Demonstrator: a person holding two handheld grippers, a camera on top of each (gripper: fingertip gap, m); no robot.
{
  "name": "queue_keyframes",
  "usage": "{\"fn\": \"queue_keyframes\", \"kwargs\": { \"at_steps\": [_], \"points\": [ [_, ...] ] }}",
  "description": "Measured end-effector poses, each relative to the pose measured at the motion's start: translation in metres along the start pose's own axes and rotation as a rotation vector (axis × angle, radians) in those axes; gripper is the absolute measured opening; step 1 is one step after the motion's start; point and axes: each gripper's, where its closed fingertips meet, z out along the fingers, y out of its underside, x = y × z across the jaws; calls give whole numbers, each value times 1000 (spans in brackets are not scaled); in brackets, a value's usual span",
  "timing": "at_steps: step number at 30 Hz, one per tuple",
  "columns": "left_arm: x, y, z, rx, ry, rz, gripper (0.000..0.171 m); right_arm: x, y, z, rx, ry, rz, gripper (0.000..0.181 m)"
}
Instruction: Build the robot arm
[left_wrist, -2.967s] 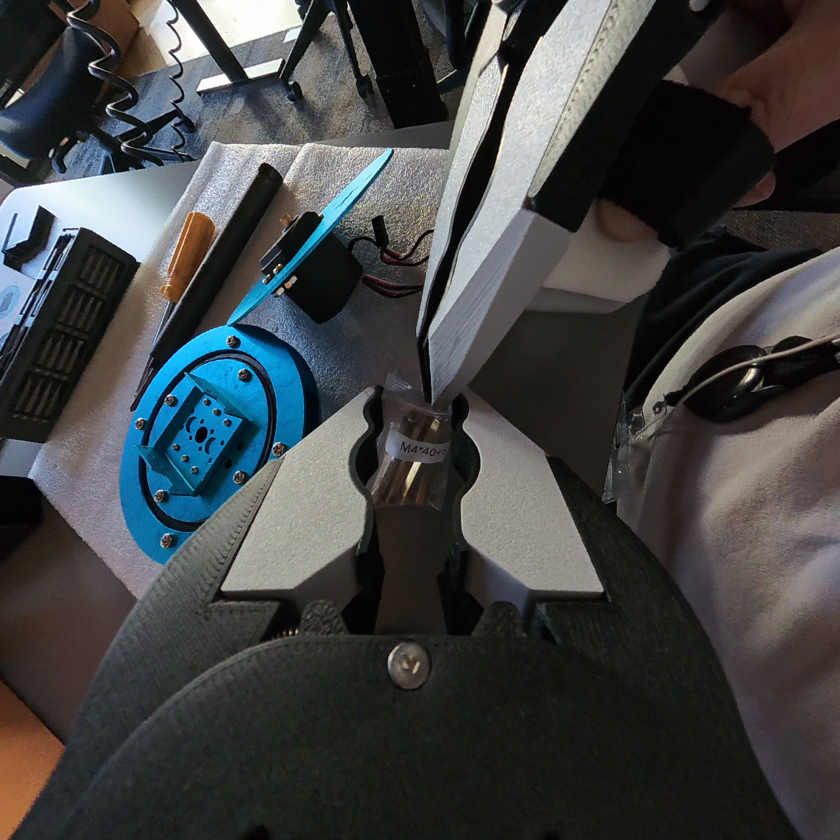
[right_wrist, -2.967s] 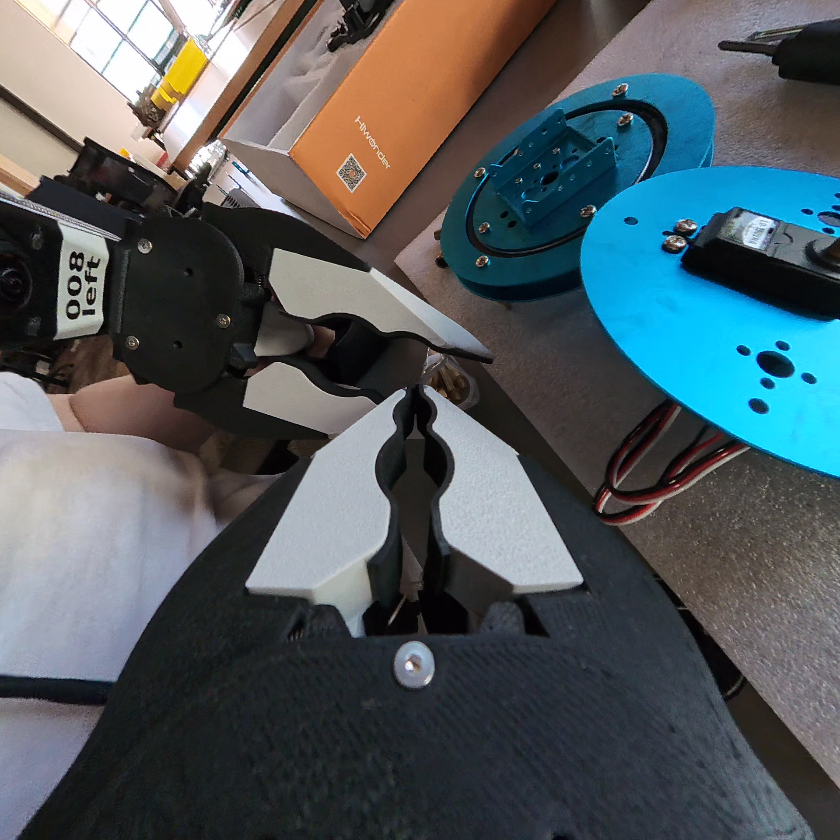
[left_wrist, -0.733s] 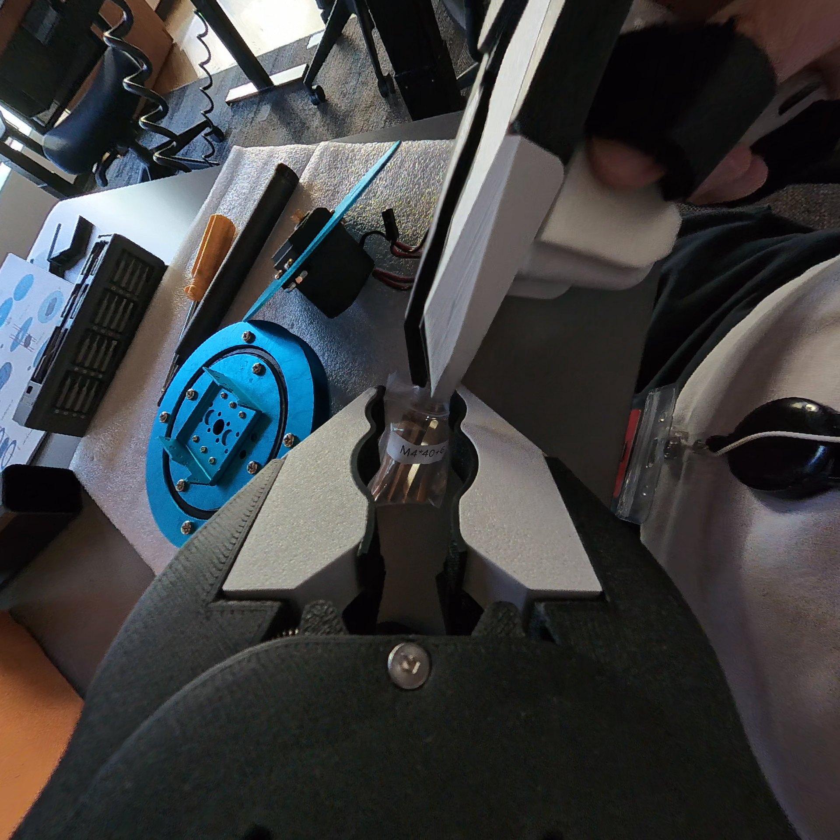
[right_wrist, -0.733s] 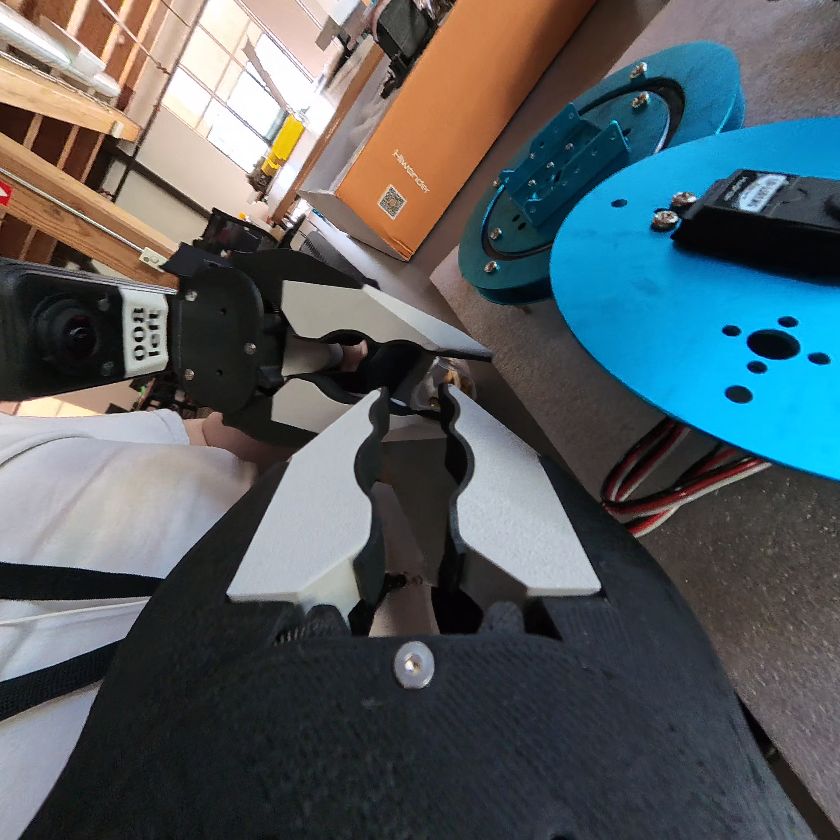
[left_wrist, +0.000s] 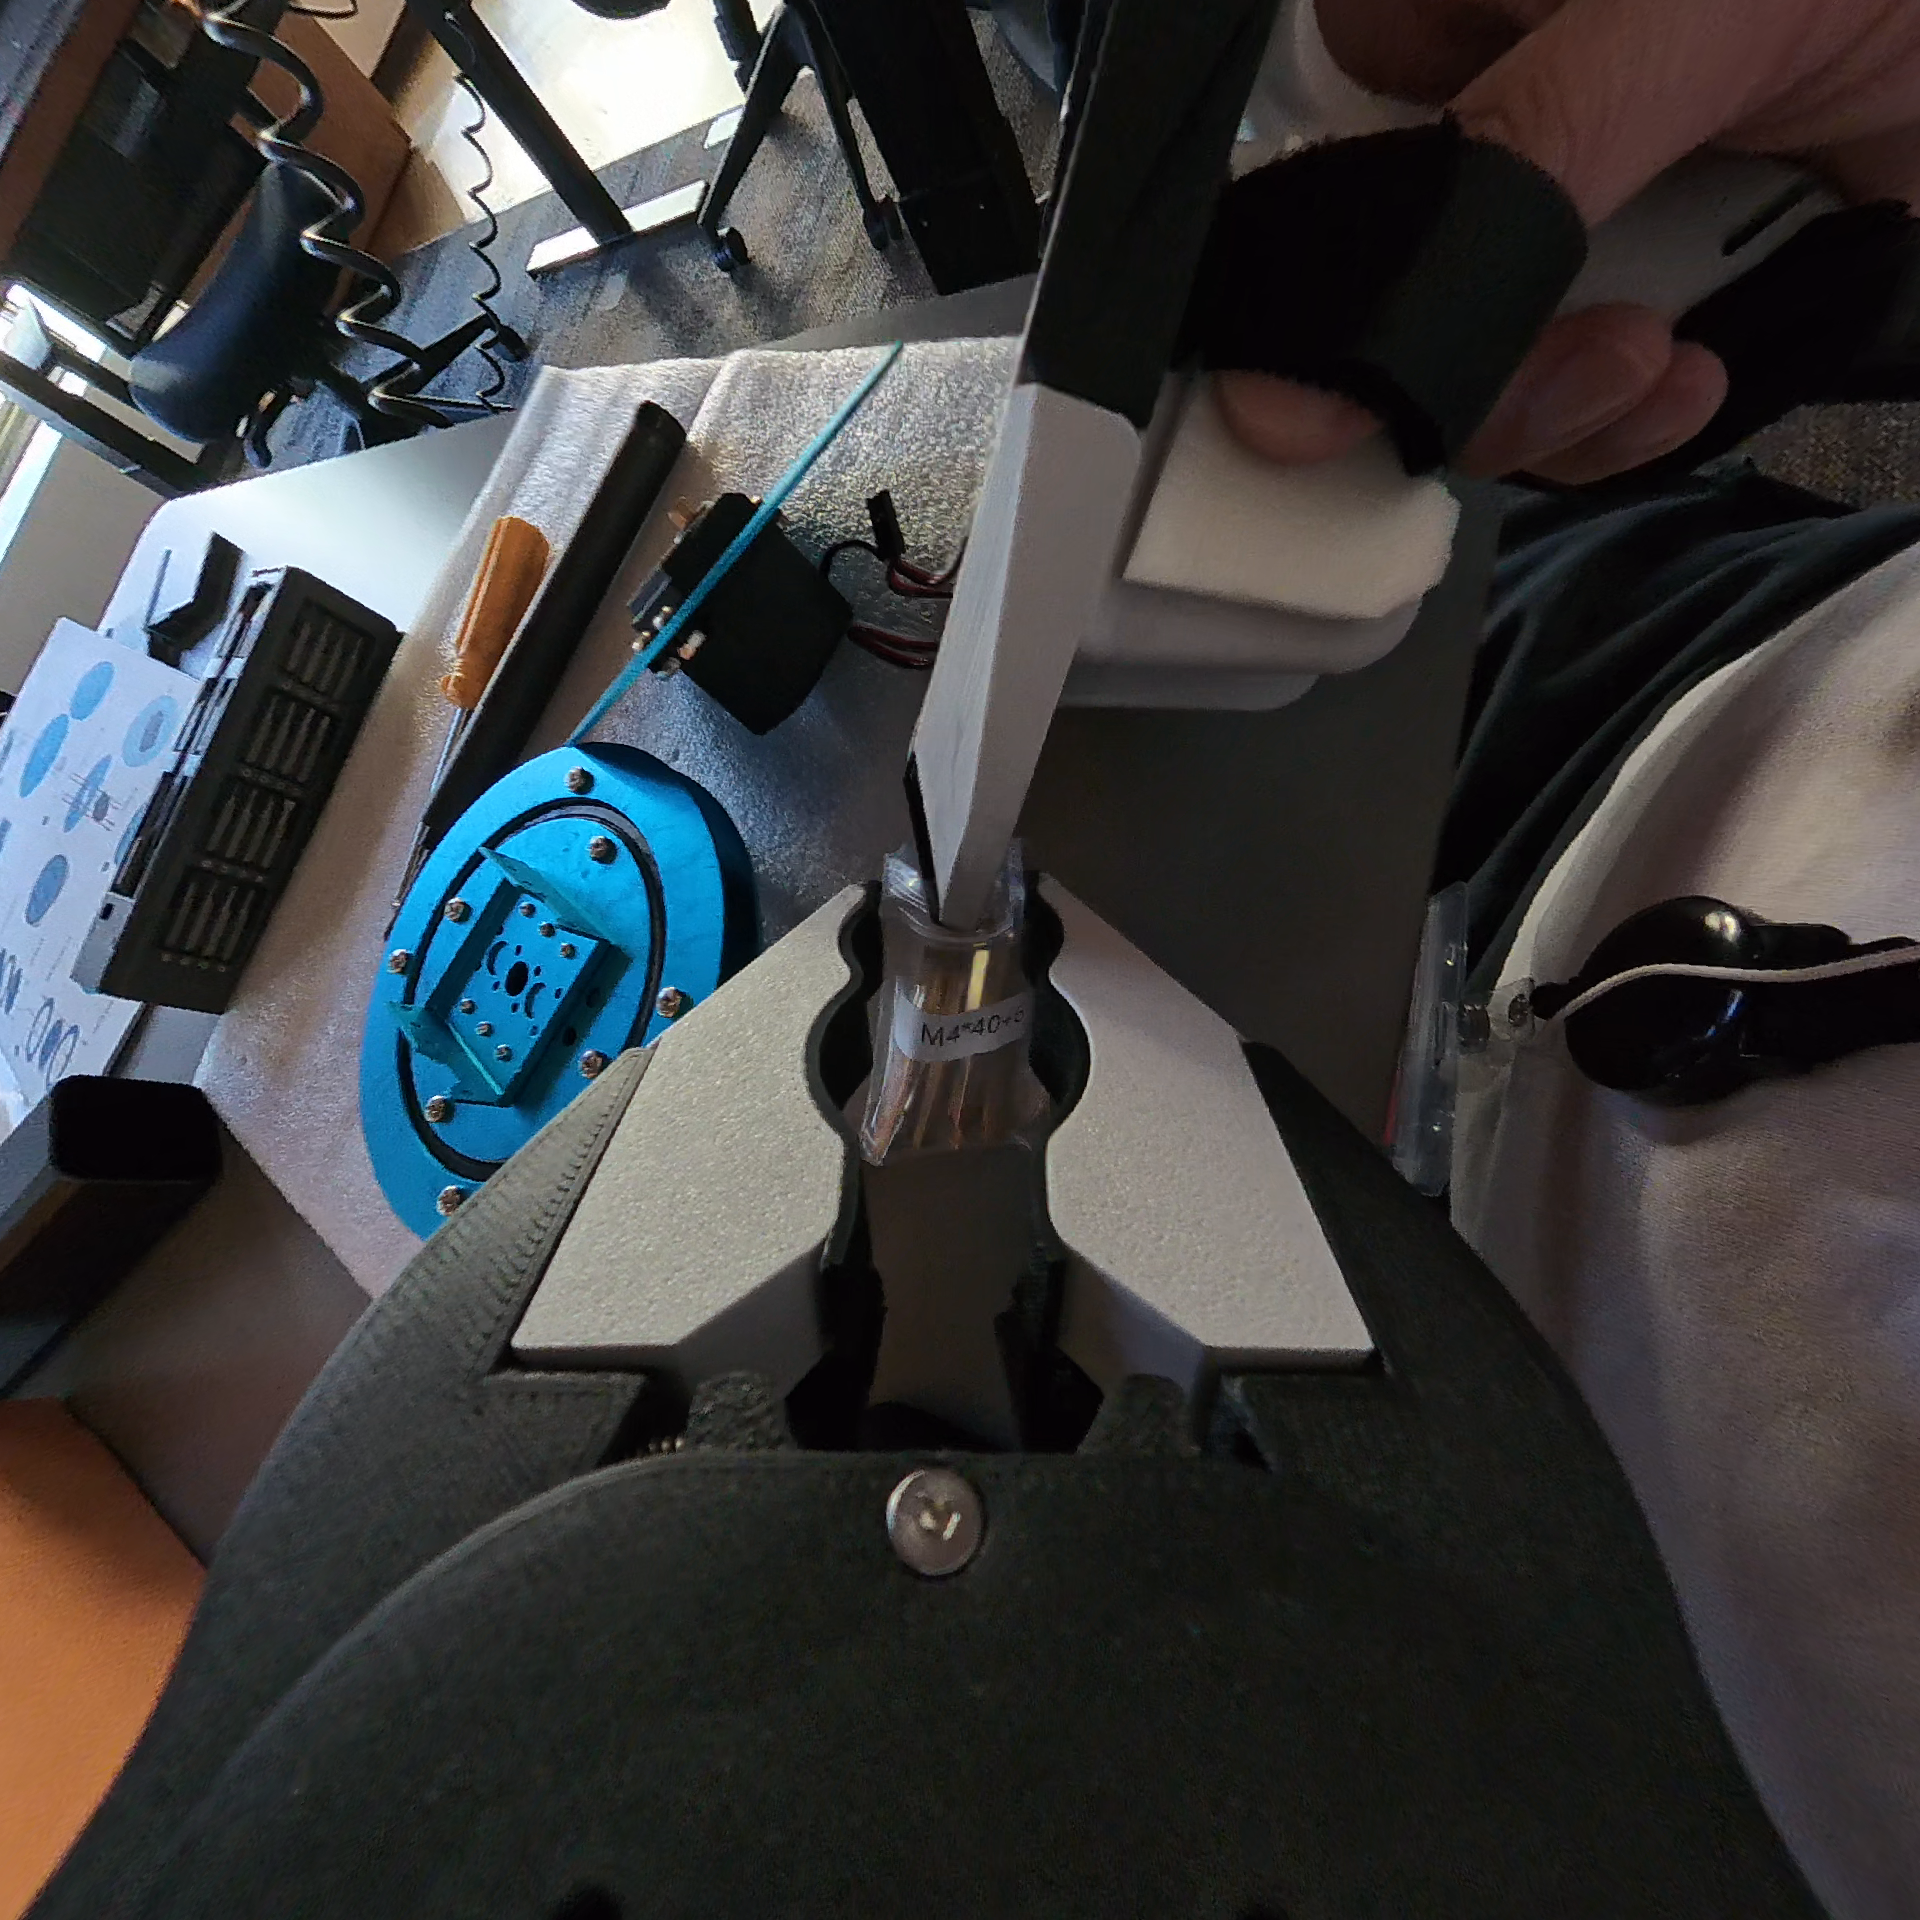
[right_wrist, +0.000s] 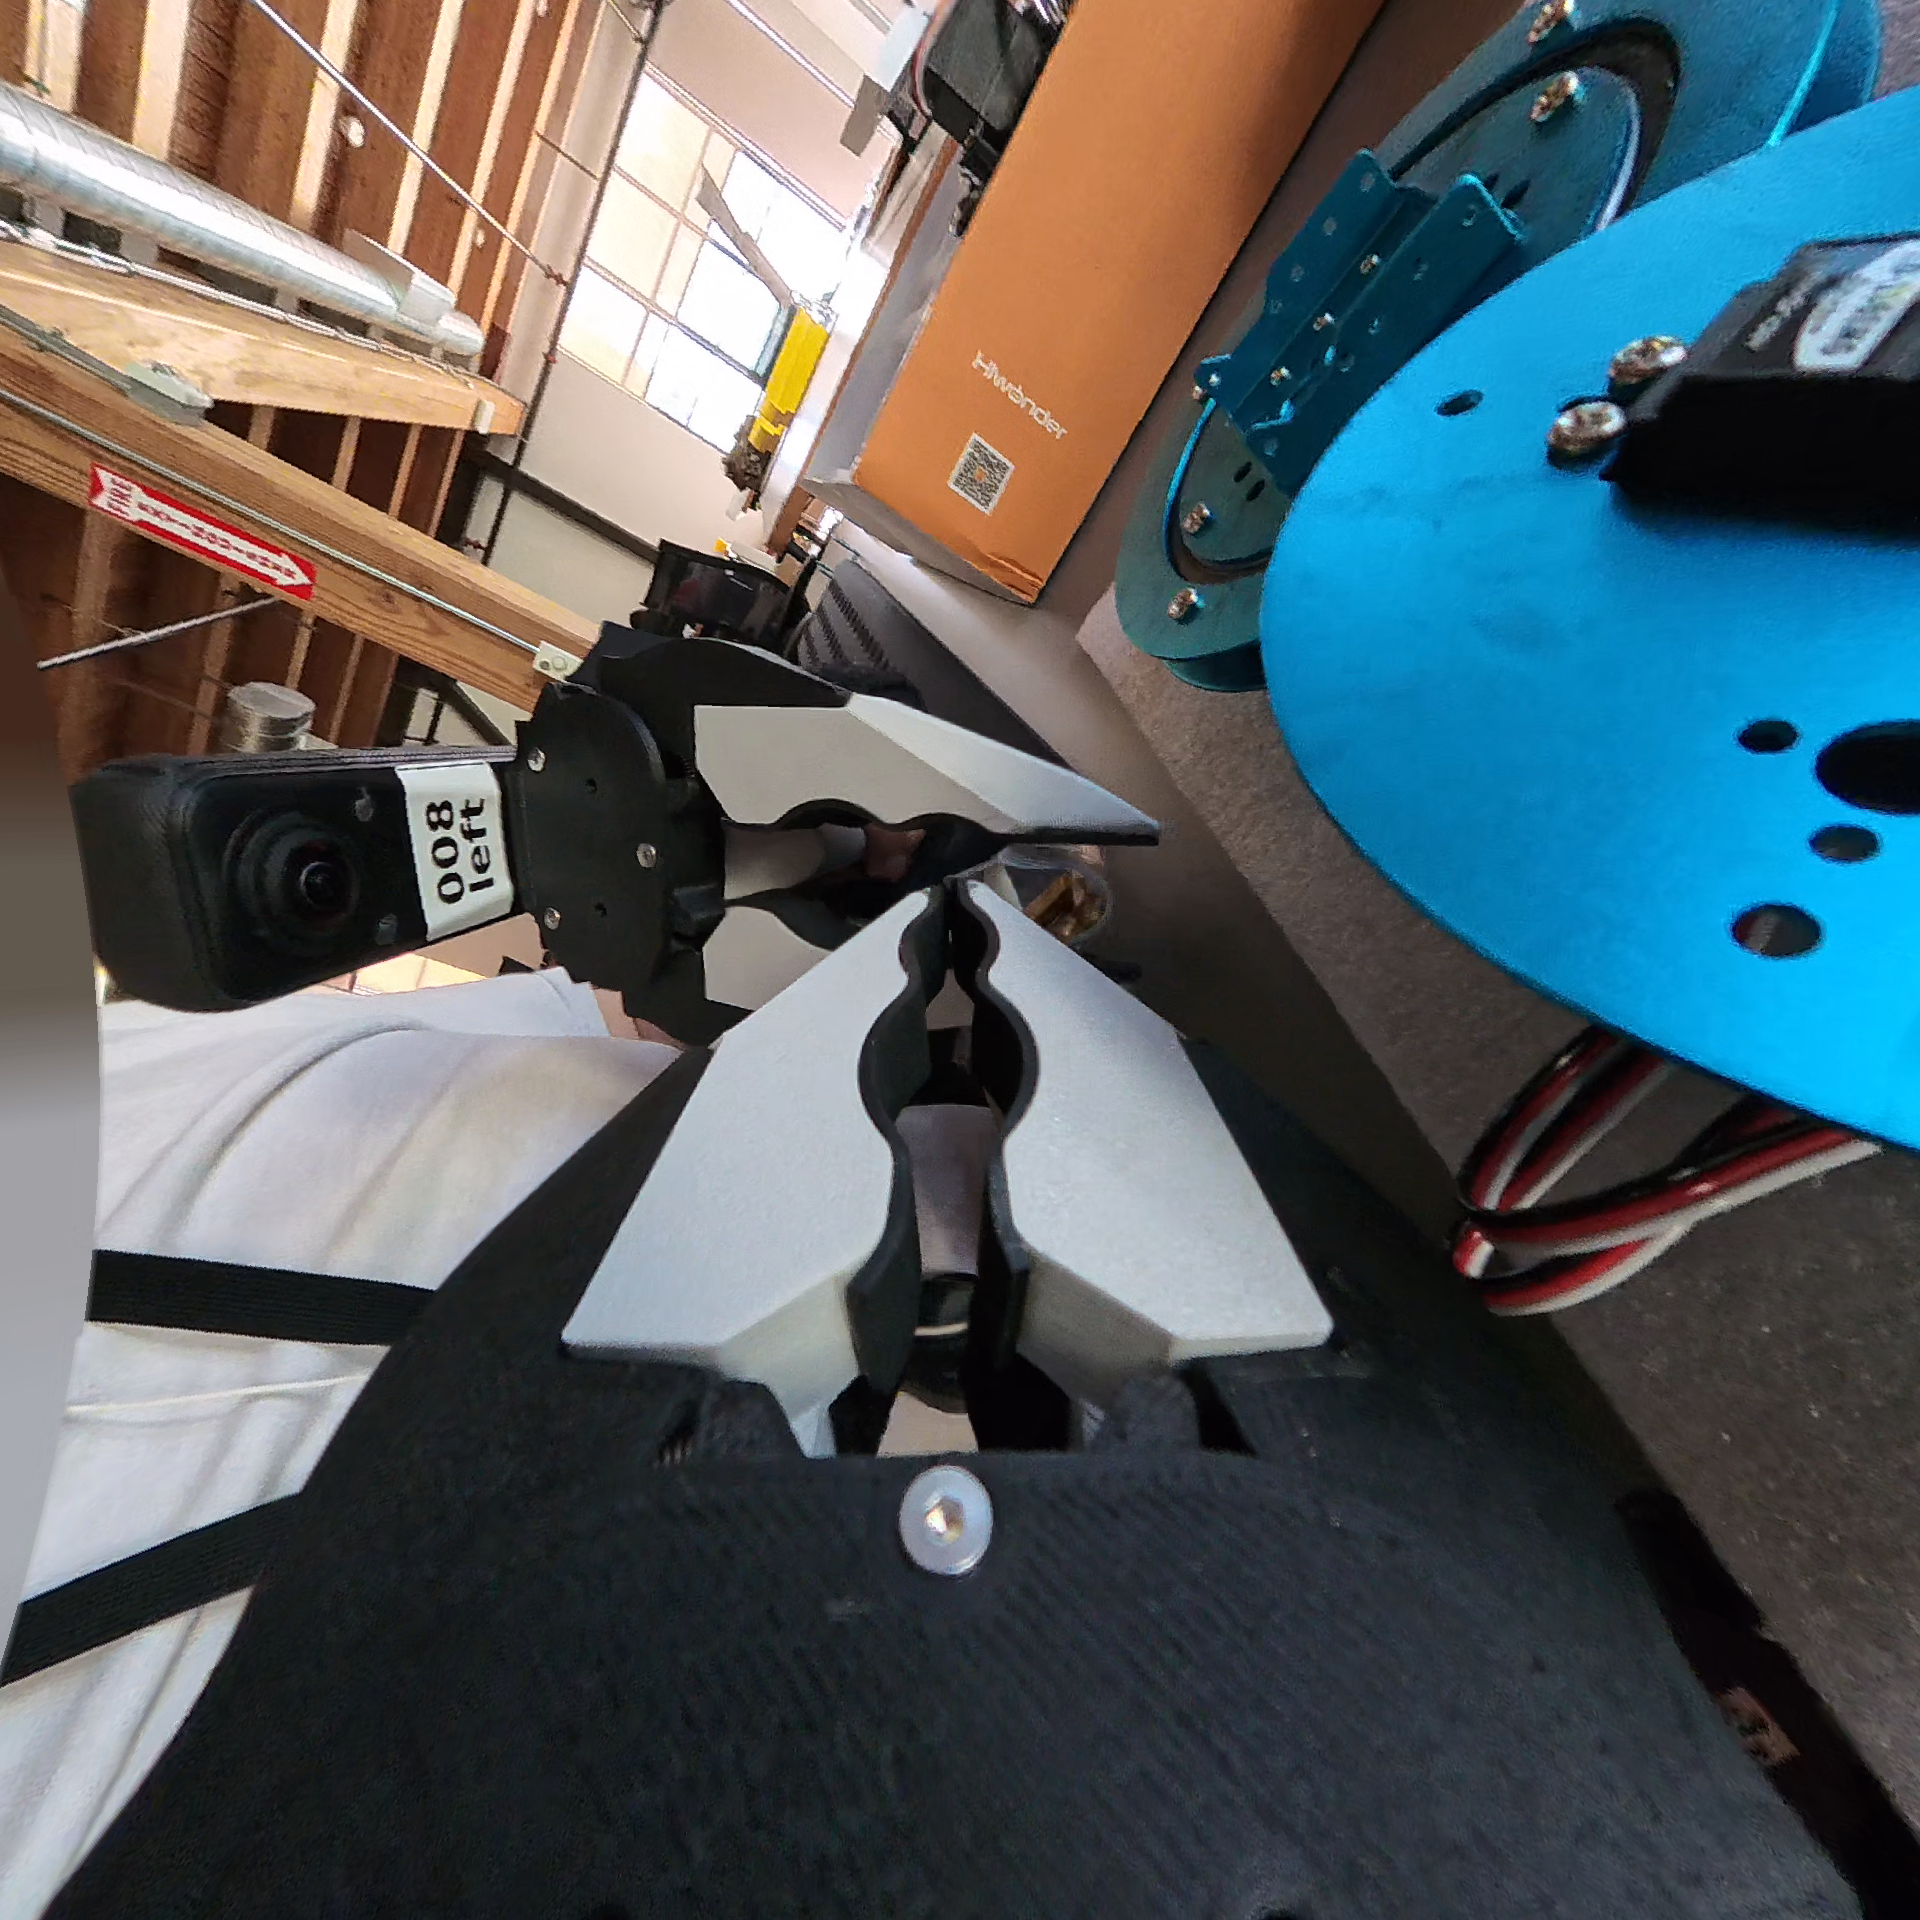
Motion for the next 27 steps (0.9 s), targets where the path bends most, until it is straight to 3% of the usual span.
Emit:
{"fn": "queue_keyframes", "kwargs": {
  "at_steps": [3,8,12,15,16,22,27],
  "points": [
    [-6,-9,-6,44,-26,-15,14,-13,-7,-2,18,-67,-52,3],
    [-10,-14,-12,90,39,-146,14,-23,-26,-25,74,-81,-261,21],
    [-16,-30,-28,198,146,-309,14,-23,-31,-34,105,-35,-545,60],
    [-23,-53,-47,321,255,-414,13,-47,-24,-28,125,-139,-718,91],
    [-26,-60,-53,357,286,-436,13,-52,-22,-23,117,-166,-738,92],
    [-35,-97,-74,521,449,-534,13,-67,-34,-4,154,-219,-758,61],
    [-41,-109,-79,603,495,-581,12,-76,-43,-5,188,-283,-724,21]
  ]
}}
